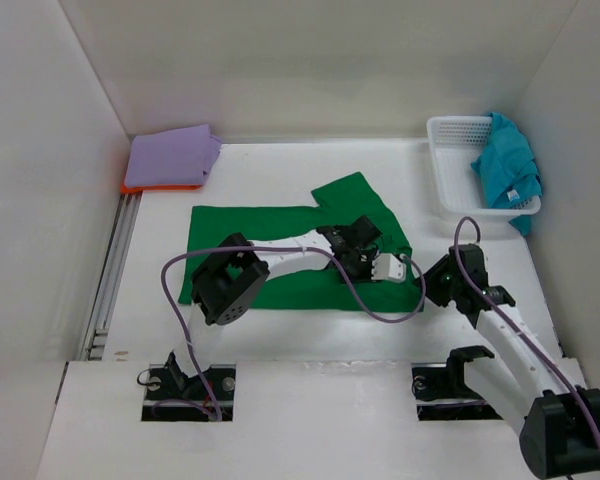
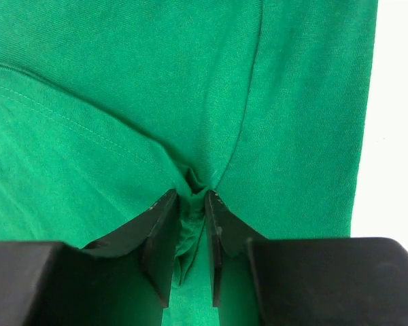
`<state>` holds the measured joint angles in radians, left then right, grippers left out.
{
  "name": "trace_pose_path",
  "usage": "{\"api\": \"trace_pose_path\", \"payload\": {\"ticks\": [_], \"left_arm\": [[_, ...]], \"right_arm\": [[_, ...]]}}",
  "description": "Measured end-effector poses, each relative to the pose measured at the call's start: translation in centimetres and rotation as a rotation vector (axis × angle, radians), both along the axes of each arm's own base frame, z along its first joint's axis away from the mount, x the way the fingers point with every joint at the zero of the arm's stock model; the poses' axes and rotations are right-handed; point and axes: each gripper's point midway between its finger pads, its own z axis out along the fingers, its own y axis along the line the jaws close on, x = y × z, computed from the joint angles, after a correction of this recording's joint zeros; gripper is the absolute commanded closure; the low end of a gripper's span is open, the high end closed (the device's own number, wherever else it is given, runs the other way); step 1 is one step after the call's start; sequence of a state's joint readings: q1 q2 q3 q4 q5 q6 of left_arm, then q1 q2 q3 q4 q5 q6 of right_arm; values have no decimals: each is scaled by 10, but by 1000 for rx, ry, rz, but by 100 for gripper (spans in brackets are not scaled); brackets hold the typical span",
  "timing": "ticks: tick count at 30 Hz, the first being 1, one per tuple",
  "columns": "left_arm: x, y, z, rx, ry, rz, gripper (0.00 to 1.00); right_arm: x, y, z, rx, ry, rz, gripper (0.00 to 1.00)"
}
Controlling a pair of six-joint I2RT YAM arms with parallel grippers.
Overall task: Fold and stack the t-shirts
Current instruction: Put the neatly folded tshirt into the corner of the board with the left arm
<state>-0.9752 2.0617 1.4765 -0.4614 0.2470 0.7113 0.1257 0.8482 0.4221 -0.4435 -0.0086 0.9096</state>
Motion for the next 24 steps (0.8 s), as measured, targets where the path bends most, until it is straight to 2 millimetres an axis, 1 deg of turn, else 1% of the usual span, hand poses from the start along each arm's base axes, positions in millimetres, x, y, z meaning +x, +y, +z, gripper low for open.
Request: {"api": "trace_pose_path", "payload": {"ticks": [3, 6, 10, 12, 14, 15, 16, 17, 21, 22, 24], "left_arm": [[1, 0, 0, -2, 2, 6, 84], [4, 2, 0, -5, 11, 26, 88], [13, 7, 3, -22, 41, 85, 88], [21, 12, 4, -32, 61, 128, 83], [28, 17, 4, -40, 80, 166, 74], [31, 20, 4, -44, 90, 183, 71], [34, 22, 4, -49, 99, 199, 71], [36, 24, 5, -53, 107, 211, 73], [37, 24, 6, -66, 130, 237, 89], [37, 24, 6, -69, 135, 244, 92], [37, 24, 6, -76, 150, 264, 94]], "right_arm": [[-3, 3, -3, 1, 9, 14, 62], [-8, 9, -10, -4, 39, 40, 62], [-13, 17, -19, -17, 78, 78, 62], [-16, 18, -23, -28, 95, 88, 63], [-18, 19, -28, -38, 115, 96, 65], [-19, 20, -30, -43, 124, 100, 65], [-20, 20, -32, -47, 134, 105, 65], [-21, 21, -34, -52, 141, 108, 65], [-20, 20, -34, -64, 145, 110, 65], [-20, 20, -35, -68, 147, 109, 65], [-20, 19, -35, -74, 146, 109, 65]]}}
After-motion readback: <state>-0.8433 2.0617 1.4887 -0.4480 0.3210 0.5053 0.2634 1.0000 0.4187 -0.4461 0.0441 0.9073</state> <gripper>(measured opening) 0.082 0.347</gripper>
